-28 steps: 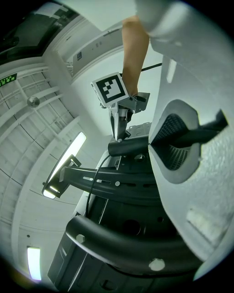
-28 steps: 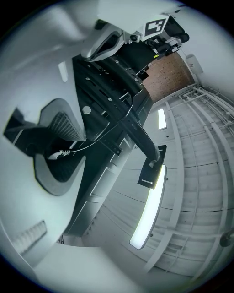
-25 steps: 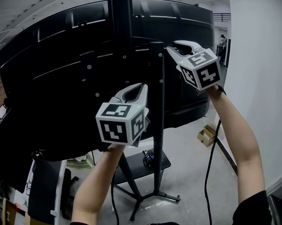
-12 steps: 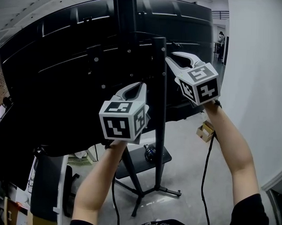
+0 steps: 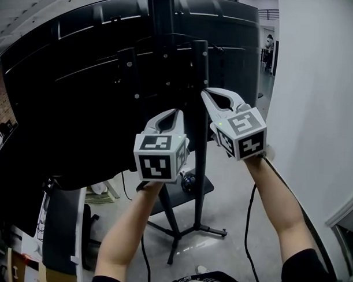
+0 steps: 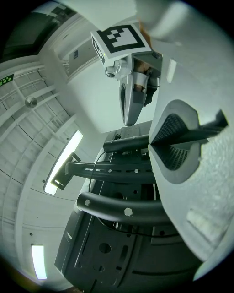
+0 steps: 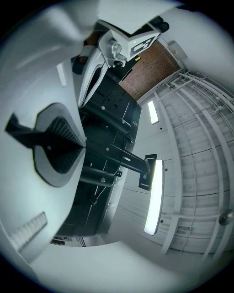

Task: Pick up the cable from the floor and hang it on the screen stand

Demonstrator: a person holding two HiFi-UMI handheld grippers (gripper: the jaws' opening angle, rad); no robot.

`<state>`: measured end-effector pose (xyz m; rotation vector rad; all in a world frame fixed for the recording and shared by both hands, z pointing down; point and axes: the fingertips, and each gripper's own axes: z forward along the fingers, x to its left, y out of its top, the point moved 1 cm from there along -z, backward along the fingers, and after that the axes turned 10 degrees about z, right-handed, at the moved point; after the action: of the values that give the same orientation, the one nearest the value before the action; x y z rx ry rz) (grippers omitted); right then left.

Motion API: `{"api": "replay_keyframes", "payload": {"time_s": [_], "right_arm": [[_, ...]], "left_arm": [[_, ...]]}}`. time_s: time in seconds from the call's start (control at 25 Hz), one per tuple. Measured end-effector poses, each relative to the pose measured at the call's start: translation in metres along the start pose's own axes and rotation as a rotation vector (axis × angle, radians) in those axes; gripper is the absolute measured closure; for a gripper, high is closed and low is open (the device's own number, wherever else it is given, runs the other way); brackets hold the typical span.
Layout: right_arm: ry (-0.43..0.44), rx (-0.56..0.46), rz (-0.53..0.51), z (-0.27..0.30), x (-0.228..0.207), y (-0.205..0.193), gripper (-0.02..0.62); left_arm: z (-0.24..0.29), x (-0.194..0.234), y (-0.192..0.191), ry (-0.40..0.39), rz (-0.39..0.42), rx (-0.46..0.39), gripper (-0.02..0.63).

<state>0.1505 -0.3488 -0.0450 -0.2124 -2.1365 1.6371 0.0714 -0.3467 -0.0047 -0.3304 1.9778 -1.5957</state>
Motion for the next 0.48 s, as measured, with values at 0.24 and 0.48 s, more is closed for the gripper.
{"api": "replay_keyframes", "payload": {"time_s": [0.24,0.48], "right_arm": [[0.011,0.027,0.101,-0.025,0.046,-0.030,0.591],[0.045,0.084,0.203,-0.045,0.090,-0.059,0.591]], "left_arm": [[-0.032,-0.005,-0.024,0.021,-0.014,0.028,0.609],[-0.072,-0.010,-0.048,0.056,0.020,0.062,0.609]]}}
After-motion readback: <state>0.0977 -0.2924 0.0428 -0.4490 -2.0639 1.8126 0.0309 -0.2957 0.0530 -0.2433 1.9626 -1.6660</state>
